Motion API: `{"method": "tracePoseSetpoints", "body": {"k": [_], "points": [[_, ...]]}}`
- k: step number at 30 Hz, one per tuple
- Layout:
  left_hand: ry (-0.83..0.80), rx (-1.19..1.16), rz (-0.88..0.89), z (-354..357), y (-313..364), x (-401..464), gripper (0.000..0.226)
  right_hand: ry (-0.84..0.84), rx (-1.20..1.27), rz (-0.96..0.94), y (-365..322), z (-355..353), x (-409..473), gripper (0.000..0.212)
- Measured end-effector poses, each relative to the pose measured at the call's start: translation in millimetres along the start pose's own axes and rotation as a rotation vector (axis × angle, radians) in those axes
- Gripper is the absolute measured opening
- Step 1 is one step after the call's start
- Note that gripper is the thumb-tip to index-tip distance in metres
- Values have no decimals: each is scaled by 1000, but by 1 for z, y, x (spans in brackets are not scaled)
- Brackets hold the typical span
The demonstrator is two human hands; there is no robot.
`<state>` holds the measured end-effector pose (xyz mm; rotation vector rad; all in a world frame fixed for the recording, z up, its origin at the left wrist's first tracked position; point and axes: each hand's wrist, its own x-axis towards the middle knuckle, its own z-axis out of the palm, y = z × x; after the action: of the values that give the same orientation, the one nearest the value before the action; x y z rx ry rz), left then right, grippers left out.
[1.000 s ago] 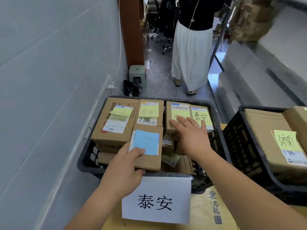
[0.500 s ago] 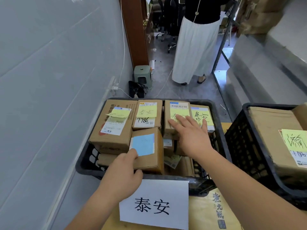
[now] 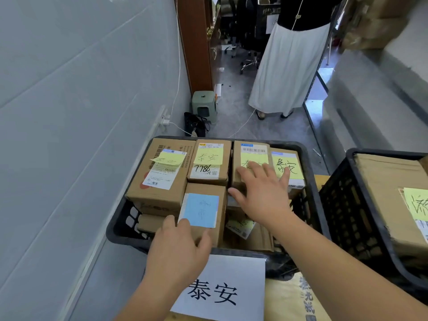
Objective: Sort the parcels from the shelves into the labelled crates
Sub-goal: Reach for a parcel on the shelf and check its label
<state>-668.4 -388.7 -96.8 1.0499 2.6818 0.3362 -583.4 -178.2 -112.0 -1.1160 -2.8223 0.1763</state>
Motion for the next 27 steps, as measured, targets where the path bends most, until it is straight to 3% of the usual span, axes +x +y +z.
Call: {"method": "tracePoseSetpoints", "body": {"k": [3, 5, 12, 20, 27], "points": [[-34, 80, -81, 2, 10, 8, 75, 36, -31, 31, -11, -2, 11, 58], [-66, 96, -114, 3, 16, 13, 82, 37, -39, 48, -11, -3, 15, 57], [-60, 43, -148, 4, 20, 23, 88, 28, -52, 56, -14, -4, 15, 55], [0, 206, -21, -7, 12, 14, 99, -14, 11, 12, 0, -15, 3, 62], [37, 266, 11, -24, 19, -8, 95, -71, 37, -21, 17, -38, -23, 68]]}}
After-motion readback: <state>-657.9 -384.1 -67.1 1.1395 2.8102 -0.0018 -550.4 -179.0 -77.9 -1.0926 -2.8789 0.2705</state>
